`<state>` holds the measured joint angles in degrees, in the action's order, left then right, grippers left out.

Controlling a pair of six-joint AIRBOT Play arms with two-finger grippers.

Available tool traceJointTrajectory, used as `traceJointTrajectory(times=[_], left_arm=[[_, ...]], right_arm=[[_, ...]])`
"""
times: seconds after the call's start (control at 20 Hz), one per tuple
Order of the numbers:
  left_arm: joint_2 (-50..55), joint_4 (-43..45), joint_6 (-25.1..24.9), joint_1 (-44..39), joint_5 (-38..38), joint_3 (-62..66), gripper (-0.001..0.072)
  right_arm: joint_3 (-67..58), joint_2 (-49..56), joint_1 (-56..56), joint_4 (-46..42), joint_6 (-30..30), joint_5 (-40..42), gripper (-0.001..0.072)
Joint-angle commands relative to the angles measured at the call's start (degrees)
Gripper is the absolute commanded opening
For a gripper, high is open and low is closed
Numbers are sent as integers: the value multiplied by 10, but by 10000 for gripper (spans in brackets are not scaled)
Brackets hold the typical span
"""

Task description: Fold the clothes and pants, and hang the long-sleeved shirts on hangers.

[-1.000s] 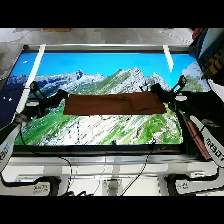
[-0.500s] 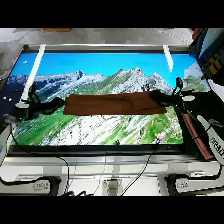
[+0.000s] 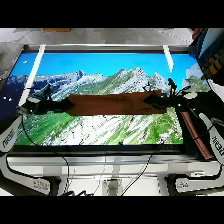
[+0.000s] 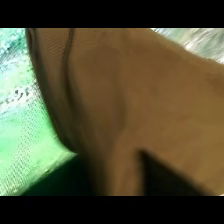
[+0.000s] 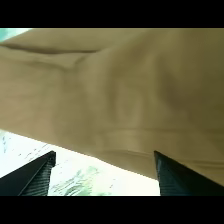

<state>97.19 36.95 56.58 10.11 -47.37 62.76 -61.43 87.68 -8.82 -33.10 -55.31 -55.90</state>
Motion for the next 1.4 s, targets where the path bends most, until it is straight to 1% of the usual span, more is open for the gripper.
traceJointTrajectory(times=[0.0, 0.05, 0.1, 0.15, 0.2, 0.3, 0.45, 0.6, 0.85, 0.95, 1.05, 1.15, 1.2, 1.25, 1.35], left_arm=[[7, -5, -21, -28, 4, 23, 23], [5, -5, -21, -31, -11, 33, 19], [-1, -5, -21, -31, -36, 47, 18], [-11, 1, -21, -28, -63, 61, 18], [-27, 17, -21, -23, -92, 75, 18], [-75, 51, -17, -9, -142, 91, 18], [-169, 57, -17, 19, -212, 92, 18], [-256, 60, -17, 29, -252, 92, 18], [-353, 61, -17, 28, -256, 92, 19], [-362, 61, -17, 28, -256, 92, 19], [-357, 61, -17, 28, -256, 92, 19], [-346, 61, -17, 27, -256, 92, 19], [-339, 61, -17, 27, -256, 92, 19], [-330, 57, -17, 26, -256, 92, 19], [-307, 40, -17, 9, -255, 92, 19]], right_arm=[[-45, 0, 21, -2, 10, -30, 536], [-56, 0, 37, -1, 10, -15, 373], [-64, 0, 55, -1, 10, 8, 231], [-69, 0, 76, -1, 10, 36, 71], [-71, 0, 96, -1, 9, 64, 14], [-71, 0, 144, -4, 0, 119, 13], [-72, 10, 231, -24, -74, 210, 13], [-83, 47, 319, -30, -122, 245, 12], [-193, 172, 466, -30, -225, 244, 12], [-252, 219, 514, -30, -242, 245, 12], [-294, 246, 542, -33, -242, 253, 13], [-309, 249, 544, -60, -242, 261, 13], [-310, 247, 534, -82, -242, 251, 13], [-310, 244, 519, -103, -242, 231, 13], [-310, 237, 472, -139, -242, 164, 13]])
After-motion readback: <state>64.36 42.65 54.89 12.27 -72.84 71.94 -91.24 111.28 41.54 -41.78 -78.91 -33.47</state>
